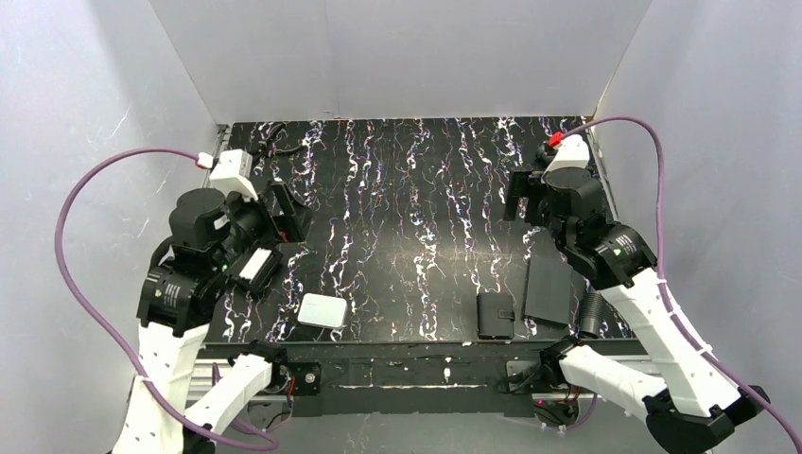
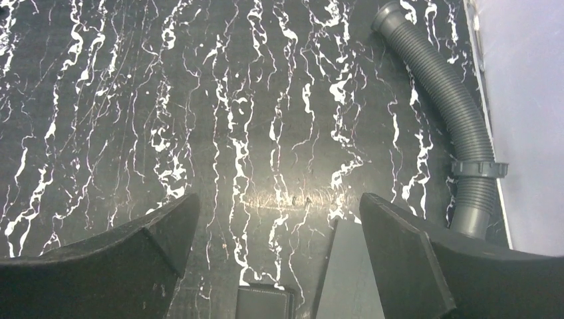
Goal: Put the credit cards into the card holder
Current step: Move the card holder to the center of the board.
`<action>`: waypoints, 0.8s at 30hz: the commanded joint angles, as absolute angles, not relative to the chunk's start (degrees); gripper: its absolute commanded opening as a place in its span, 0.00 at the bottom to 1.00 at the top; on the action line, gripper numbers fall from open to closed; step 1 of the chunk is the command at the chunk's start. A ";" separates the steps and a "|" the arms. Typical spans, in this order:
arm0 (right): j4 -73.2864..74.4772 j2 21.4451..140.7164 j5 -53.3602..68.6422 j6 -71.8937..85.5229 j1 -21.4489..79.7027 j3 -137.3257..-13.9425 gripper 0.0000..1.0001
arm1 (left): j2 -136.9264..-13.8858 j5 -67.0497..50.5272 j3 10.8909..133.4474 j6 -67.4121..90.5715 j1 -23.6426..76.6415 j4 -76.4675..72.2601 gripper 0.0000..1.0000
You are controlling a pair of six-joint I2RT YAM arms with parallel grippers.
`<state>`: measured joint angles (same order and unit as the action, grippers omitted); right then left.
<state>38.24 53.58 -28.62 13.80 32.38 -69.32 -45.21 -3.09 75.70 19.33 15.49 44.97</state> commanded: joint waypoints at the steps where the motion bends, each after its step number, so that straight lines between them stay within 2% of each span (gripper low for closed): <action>1: 43.19 52.52 -30.38 18.77 32.52 -70.53 1.00 | -46.80 -10.48 73.58 22.17 15.21 43.26 0.99; 3: 45.22 52.88 -26.96 20.93 32.52 -69.58 1.00 | -47.06 -13.71 70.89 24.62 15.21 41.48 0.99; 6: 44.69 52.93 -13.22 23.18 32.45 -64.63 1.00 | -47.37 -20.28 64.30 29.56 15.41 36.93 0.99; 9: 46.93 55.08 -5.88 27.09 32.44 -58.15 1.00 | -46.70 -25.57 56.67 35.07 17.17 30.96 0.99; 14: 44.96 53.88 1.83 35.37 32.34 -45.04 1.00 | -43.48 -22.15 46.16 41.52 26.26 24.47 0.99; 17: 44.64 52.86 0.81 39.28 32.34 -40.78 1.00 | -44.90 -17.45 41.89 46.40 35.66 20.33 0.99; 20: 50.37 55.68 -9.49 41.67 32.34 -39.60 1.00 | -49.49 -9.64 40.12 49.81 47.36 15.70 0.99; 21: 49.92 56.37 -10.69 43.25 32.34 -37.98 0.97 | -51.73 -6.80 40.48 50.63 50.94 14.92 0.98; 23: 48.44 57.63 -8.59 45.19 32.41 -35.29 0.83 | -56.95 -2.45 42.58 51.58 56.66 14.77 0.94; 24: 48.01 58.07 -8.46 45.96 32.80 -34.81 0.81 | -59.35 -1.46 43.88 51.43 58.41 14.77 0.92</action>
